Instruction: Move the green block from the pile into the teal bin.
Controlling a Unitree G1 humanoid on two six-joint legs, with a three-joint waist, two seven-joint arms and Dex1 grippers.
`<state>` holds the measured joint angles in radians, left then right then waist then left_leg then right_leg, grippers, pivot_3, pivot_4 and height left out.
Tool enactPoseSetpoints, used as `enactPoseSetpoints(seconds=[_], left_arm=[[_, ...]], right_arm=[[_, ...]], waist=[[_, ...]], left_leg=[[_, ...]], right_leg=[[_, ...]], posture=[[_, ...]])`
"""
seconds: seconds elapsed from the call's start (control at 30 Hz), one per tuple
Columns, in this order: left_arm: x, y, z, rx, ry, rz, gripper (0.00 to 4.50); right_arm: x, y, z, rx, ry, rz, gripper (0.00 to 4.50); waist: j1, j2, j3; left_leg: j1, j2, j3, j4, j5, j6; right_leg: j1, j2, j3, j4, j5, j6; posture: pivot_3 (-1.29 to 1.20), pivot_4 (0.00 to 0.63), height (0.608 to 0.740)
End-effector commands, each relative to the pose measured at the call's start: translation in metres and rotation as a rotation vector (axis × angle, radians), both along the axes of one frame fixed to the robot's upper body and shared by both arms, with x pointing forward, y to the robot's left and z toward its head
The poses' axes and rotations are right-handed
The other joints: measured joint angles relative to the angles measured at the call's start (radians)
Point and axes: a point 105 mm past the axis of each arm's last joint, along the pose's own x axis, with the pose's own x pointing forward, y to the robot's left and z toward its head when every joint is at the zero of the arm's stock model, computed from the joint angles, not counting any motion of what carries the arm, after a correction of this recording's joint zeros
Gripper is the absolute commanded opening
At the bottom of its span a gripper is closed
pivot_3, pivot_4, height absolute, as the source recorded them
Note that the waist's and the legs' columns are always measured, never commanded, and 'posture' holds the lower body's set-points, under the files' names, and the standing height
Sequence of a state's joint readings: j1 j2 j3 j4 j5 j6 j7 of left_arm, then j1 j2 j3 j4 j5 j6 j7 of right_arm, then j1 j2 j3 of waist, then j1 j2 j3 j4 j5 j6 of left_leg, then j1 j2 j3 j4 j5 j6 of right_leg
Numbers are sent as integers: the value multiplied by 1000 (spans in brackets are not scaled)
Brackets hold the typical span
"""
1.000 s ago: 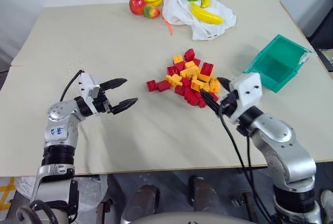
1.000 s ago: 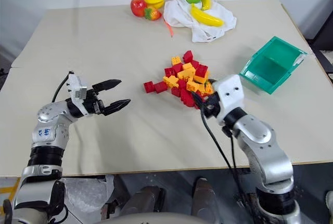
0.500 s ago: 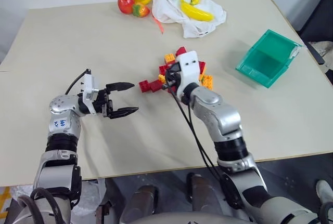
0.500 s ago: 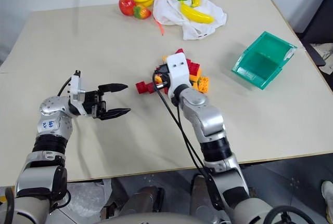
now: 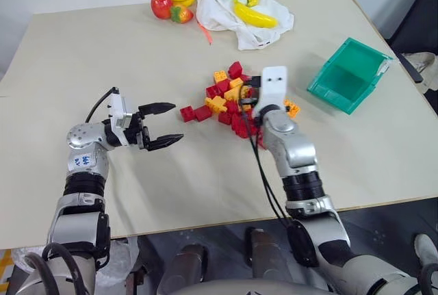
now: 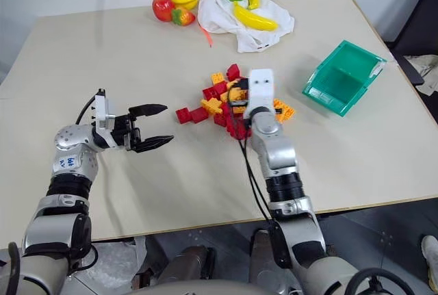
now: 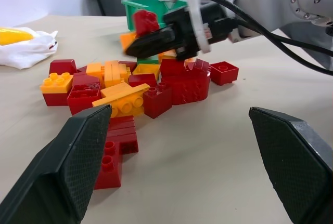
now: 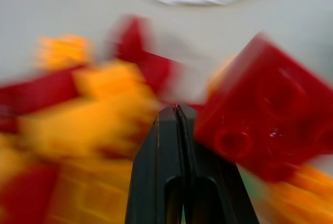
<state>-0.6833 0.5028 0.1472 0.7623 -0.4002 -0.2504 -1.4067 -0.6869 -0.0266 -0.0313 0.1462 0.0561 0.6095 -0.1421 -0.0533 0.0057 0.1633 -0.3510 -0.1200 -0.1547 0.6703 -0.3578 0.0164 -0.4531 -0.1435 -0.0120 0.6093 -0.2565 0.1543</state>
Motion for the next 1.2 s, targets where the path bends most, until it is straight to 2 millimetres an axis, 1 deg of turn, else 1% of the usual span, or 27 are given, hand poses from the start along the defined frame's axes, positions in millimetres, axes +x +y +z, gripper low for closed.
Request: enactPoseSetpoints(seconds=[0.03,0.17,0.27,0.3,0.33,0.37,0.4,0.47,0.5,0.63,0.67,0.77,0.83,0.87,0.93,1.0,1.13,1.2], left_arm=[[2,-2,8,-12,-37,8,4500],[3,-4,8,-22,-37,11,4500],[3,-5,7,-22,-34,2,4500],[2,-5,6,-22,-34,0,4500],[2,-6,6,-21,-32,-4,4500],[2,-6,5,-21,-31,-7,4500],[1,-7,5,-20,-28,-14,4500],[0,-8,3,-19,-24,-23,4500],[0,-8,3,-17,-22,-27,4500],[-1,-10,2,-14,-20,-43,4500],[0,-11,2,-17,-21,-46,4500],[1,-14,3,-24,-25,-54,4500],[1,-13,3,-26,-26,-57,4500],[1,-13,3,-25,-26,-57,4500],[1,-12,3,-24,-26,-54,4500],[1,-12,3,-24,-27,-53,4500],[0,-12,3,-26,-27,-50,4500],[-1,-13,2,-27,-28,-51,4500]], right_arm=[[-8,-19,22,-10,-56,-23,51],[-27,-41,38,-46,-77,47,51],[-47,-42,52,-75,-116,224,51],[-53,-42,54,-87,-122,262,51],[-60,-46,54,-120,-111,305,51],[-68,-55,52,-145,-86,338,51],[-76,-63,51,-169,-55,383,213],[-88,-71,50,-191,-19,445,636],[-94,-75,50,-194,-7,468,926],[-111,-91,51,-215,37,514,2254],[-125,-107,47,-244,89,531,2548],[-159,-133,41,-296,200,582,3548],[-165,-140,40,-313,219,578,4179],[-166,-141,40,-318,219,577,4484],[-164,-136,43,-317,206,585,4484],[-156,-130,46,-312,175,575,4484],[-124,-112,47,-270,140,513,4484],[-102,-102,48,-228,121,480,4484]], waist=[[-1,0,0],[-1,0,0],[3,0,0],[3,0,0],[5,0,0],[6,0,0],[13,0,0],[27,-1,0],[29,-1,1],[36,-1,1],[39,-1,1],[63,-2,1],[74,-3,2],[73,-4,2],[69,-5,3],[68,-5,3],[65,-7,4],[66,-8,5]], left_leg=[[-3,0,0,2,0,0],[-6,-1,4,5,0,0],[-6,-1,4,7,0,0],[-6,-2,4,7,0,0],[-6,-2,5,7,0,0],[-6,-2,5,7,0,0],[-6,-2,5,8,0,0],[-6,-2,6,8,-1,1],[-6,-2,6,10,-1,1],[-7,-2,7,11,-1,2],[-7,-2,7,11,-1,2],[-7,-3,7,11,-2,3],[-8,-3,8,12,-3,4],[-8,-3,9,13,-3,5],[-7,-3,14,13,-3,6],[-6,-3,16,13,-3,7],[-5,-1,19,13,-2,7],[-5,-1,20,13,-2,6]], right_leg=[[-3,0,0,2,0,0],[-9,0,4,6,0,0],[-9,0,5,7,0,0],[-9,0,5,7,0,0],[-9,0,5,7,0,0],[-9,0,5,7,0,0],[-9,0,5,7,0,0],[-8,-1,5,6,1,1],[-8,-1,5,6,1,2],[-7,-1,5,3,2,4],[-7,-1,5,2,2,4],[-6,-1,5,2,2,4],[-6,-2,5,1,3,5],[-6,-2,5,1,3,5],[-5,-2,8,-1,6,7],[-5,-2,10,-4,8,8],[-5,-1,13,-7,10,7],[-5,0,14,-7,11,7]], posture=[[0,150,740],[0,150,740],[0,150,740],[0,150,740],[0,150,740],[0,150,740],[0,150,740],[0,150,740],[0,150,740],[0,150,740],[0,150,740],[0,150,740],[0,150,740],[0,150,740],[0,150,740],[0,150,740],[0,150,740],[0,150,740]])
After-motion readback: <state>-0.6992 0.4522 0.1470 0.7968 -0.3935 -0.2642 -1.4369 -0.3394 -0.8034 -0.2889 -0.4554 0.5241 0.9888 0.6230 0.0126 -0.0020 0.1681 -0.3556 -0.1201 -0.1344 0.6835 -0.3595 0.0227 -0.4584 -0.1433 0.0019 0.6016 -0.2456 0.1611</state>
